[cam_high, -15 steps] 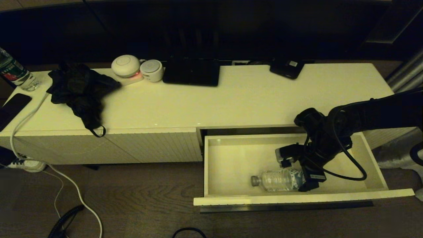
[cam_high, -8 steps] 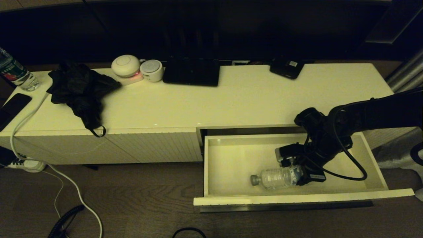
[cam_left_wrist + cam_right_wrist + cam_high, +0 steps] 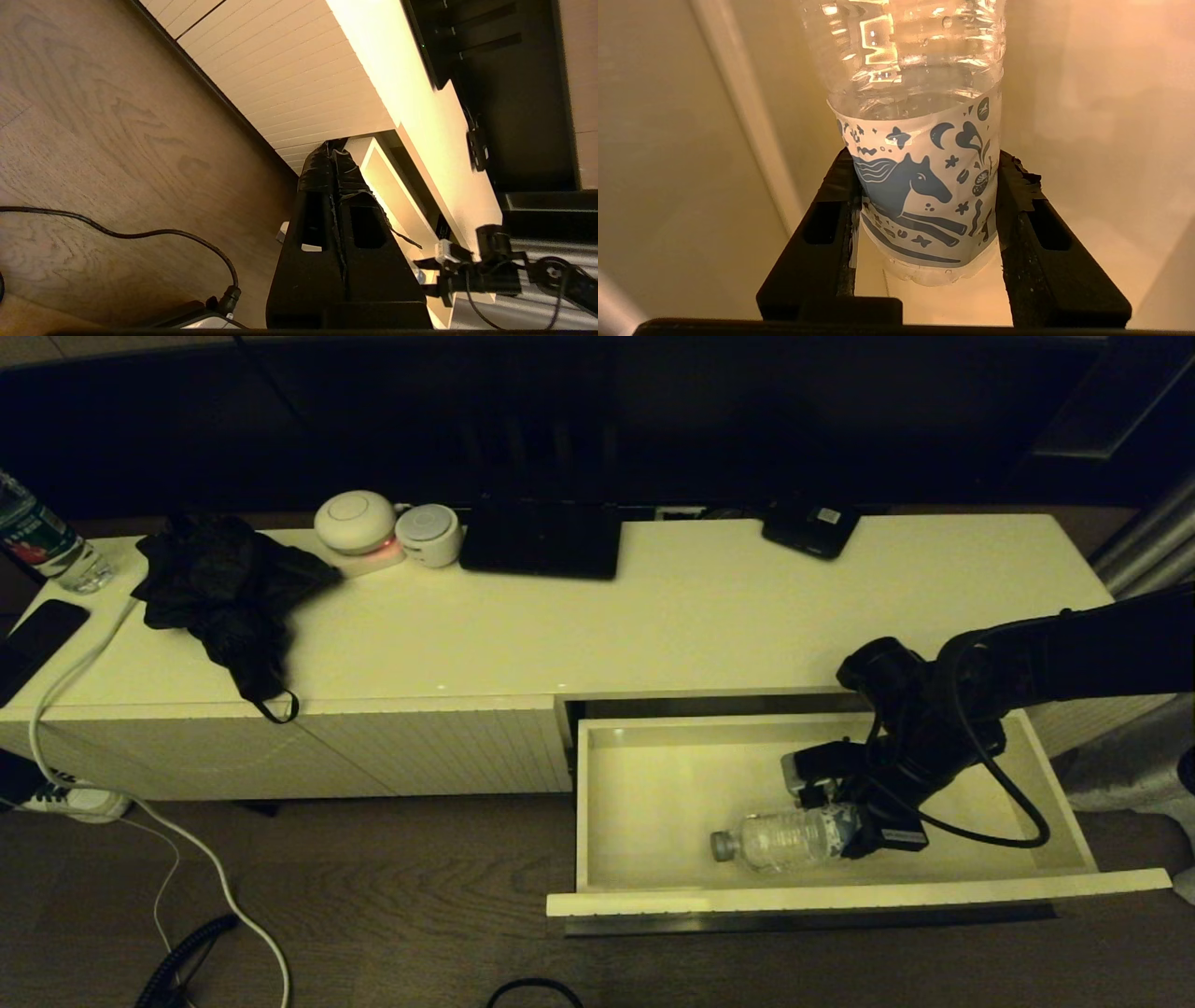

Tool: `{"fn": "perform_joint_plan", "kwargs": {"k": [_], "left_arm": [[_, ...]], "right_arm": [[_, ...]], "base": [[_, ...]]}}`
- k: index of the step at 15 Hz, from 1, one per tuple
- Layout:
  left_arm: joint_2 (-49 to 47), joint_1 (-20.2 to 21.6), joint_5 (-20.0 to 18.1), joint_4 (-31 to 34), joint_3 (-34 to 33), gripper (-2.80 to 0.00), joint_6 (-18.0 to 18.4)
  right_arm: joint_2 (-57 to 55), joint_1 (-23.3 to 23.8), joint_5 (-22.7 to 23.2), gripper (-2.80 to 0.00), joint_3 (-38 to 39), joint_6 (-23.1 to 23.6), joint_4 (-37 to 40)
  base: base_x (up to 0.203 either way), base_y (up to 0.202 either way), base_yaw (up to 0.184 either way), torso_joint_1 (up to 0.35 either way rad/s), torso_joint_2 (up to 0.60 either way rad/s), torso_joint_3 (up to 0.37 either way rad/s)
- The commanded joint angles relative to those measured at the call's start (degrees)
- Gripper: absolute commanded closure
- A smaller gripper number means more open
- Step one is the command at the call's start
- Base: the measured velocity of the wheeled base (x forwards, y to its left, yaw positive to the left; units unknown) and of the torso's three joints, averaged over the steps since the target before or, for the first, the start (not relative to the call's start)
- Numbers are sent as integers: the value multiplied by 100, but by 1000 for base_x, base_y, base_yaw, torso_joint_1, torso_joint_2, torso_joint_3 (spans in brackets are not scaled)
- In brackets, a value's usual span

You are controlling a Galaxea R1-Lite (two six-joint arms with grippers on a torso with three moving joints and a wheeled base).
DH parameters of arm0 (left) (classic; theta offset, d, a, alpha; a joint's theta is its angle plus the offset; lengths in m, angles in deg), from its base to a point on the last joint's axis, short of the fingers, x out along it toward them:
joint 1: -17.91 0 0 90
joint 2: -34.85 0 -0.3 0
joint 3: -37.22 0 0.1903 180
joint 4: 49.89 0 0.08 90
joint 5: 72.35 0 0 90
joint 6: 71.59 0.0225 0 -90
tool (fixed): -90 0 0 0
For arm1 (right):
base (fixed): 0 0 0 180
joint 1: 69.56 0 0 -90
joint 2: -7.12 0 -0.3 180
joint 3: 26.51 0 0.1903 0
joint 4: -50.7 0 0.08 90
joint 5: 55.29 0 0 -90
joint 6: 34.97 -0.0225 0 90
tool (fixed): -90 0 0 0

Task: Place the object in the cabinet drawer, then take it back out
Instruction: Take the mineral water out of the drawer and put it on the table

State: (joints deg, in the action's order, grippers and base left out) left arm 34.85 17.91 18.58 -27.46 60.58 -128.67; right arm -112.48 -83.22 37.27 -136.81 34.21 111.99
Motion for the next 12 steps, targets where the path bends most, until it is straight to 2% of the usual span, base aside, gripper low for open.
{"fn": "perform_joint_plan", "kwargs": {"k": [1, 12], "left_arm": [[9, 0, 4, -3, 0, 0, -32], [9, 0, 4, -3, 0, 0, -32]], "right_arm": [[405, 1, 7, 0, 165, 22, -3], [1874, 184, 43, 0, 267, -6, 54]], "base": [[0, 0, 0, 0, 0, 0], [0, 0, 0, 0, 0, 0]]}}
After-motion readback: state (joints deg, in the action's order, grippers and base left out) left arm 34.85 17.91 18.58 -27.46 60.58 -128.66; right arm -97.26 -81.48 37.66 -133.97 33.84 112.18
